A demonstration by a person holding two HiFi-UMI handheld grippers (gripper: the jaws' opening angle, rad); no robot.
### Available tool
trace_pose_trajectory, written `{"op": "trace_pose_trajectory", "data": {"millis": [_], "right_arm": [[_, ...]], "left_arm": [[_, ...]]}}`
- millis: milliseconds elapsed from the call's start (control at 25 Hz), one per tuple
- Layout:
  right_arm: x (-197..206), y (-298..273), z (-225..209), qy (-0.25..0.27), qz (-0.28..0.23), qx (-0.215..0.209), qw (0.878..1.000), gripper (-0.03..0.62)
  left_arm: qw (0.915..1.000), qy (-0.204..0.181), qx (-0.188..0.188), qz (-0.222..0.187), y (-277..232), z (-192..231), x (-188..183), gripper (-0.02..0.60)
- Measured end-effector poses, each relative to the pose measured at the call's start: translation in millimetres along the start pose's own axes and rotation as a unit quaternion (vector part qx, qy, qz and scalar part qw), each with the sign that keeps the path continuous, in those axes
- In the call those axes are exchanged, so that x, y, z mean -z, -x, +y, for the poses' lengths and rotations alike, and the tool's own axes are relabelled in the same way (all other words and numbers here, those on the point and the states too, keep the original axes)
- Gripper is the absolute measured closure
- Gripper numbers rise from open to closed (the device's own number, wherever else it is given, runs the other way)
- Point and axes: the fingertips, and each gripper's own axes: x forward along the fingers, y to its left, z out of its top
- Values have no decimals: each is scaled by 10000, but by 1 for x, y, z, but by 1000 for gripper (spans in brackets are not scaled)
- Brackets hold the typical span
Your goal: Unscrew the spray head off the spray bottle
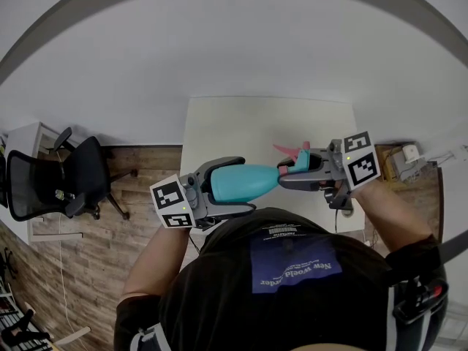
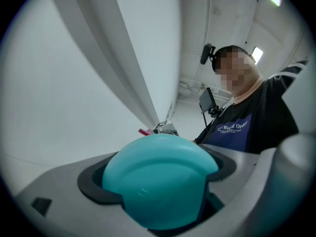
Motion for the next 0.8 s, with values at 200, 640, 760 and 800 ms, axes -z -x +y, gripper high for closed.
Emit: {"op": "trace_pose_trajectory", "data": {"millis": [200, 640, 760, 800], "right_arm": [[-1, 7, 9, 1259, 238, 175, 9916, 456], [25, 10, 28, 4312, 1391, 568, 8897, 457], [25, 5, 33, 4816, 1399, 611, 8630, 457], [25, 5, 35, 4988, 1371, 595, 8538, 457]], "left_arm": [[9970, 705, 217, -220, -6, 1, 1, 92], [9672, 2400, 730, -394, -7, -1, 11, 92], [9584, 2707, 814, -399, -5, -2, 13, 92], [9560, 2783, 844, -395, -5, -3, 14, 92]]}}
